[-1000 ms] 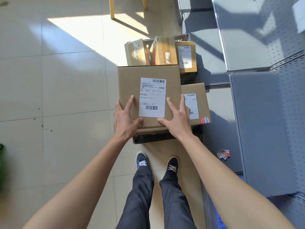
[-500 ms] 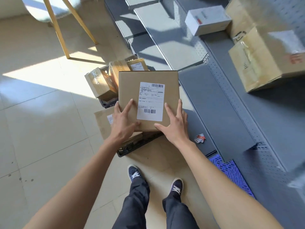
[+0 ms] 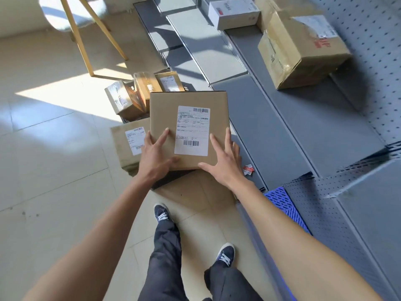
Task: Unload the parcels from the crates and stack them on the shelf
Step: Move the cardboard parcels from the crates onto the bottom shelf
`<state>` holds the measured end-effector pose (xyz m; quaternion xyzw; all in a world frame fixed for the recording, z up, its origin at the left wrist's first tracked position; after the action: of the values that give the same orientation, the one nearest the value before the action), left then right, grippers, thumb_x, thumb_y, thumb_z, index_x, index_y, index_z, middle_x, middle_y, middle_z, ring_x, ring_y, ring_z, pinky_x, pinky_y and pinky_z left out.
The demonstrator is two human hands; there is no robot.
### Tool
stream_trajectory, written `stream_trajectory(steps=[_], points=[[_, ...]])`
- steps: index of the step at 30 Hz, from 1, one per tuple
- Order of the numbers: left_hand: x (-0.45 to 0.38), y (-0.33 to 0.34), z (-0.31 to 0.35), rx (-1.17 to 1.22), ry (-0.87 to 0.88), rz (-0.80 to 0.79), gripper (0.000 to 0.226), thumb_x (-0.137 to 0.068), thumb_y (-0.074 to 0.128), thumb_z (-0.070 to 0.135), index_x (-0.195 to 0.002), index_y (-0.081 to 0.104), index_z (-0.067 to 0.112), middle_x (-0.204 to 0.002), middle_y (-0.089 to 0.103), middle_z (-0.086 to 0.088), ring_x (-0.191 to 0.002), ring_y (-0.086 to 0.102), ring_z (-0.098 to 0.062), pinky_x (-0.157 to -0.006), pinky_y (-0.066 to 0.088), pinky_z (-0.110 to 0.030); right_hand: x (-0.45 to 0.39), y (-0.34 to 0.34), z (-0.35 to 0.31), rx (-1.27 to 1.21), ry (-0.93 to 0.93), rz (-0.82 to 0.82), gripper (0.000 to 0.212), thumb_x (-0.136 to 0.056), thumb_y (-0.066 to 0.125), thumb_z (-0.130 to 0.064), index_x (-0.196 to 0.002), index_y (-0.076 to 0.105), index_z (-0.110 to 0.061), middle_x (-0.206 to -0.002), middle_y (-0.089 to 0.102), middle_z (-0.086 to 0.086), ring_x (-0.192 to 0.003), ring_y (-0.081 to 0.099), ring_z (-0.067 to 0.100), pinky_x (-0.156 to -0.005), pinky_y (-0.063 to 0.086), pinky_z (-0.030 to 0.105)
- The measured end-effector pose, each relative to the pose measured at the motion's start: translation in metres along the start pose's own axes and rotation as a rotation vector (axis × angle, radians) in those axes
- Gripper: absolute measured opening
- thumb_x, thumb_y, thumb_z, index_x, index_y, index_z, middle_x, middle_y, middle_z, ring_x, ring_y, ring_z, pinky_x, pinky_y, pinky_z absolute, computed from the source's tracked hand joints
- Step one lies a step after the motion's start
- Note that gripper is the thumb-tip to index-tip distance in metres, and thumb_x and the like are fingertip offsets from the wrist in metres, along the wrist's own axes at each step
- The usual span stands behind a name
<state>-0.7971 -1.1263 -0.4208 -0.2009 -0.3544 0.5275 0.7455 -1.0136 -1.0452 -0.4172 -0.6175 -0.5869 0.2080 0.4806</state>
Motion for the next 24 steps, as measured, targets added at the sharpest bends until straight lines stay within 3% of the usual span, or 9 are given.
stream_trajectory(steps=[11, 24], points=[[0.105, 0.051, 0.016, -0.069, -0.072, 0.045, 0.094, -0.080, 0.083, 0.035, -0.155, 0.028, 0.048, -0.166, 0.008, -0.006, -0.148, 0.023, -0.030, -0.116, 0.034, -0.052, 0.084, -0.002, 0.060, -0.011, -0.038, -0.013, 0.100, -0.081, 0.073, -0.059, -0.159, 0.015, -0.037, -0.164, -0.028, -0.006, -0.146, 0.011, 0.034, -0.118, 0.023, 0.053], [0.112, 0.141, -0.019, -0.187, -0.002, -0.174, 0.093, -0.082, 0.079, 0.036, -0.156, 0.024, 0.050, -0.168, 0.004, -0.007, -0.148, 0.022, -0.032, -0.116, 0.034, -0.049, 0.139, 0.070, 0.136, -0.074, 0.205, 0.017, 0.099, -0.080, 0.075, -0.058, -0.158, 0.018, -0.039, -0.165, -0.024, -0.007, -0.148, 0.009, 0.037, -0.119, 0.023, 0.054]])
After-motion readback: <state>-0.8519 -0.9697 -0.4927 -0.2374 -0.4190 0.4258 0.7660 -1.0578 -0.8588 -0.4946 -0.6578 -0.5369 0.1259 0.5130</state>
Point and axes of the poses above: each hand's wrist, its own x-axis away from the middle knuckle, its own y-axis out of the palm, z = x × y, the point moved 10 cm from there along -x, towards the middle knuckle
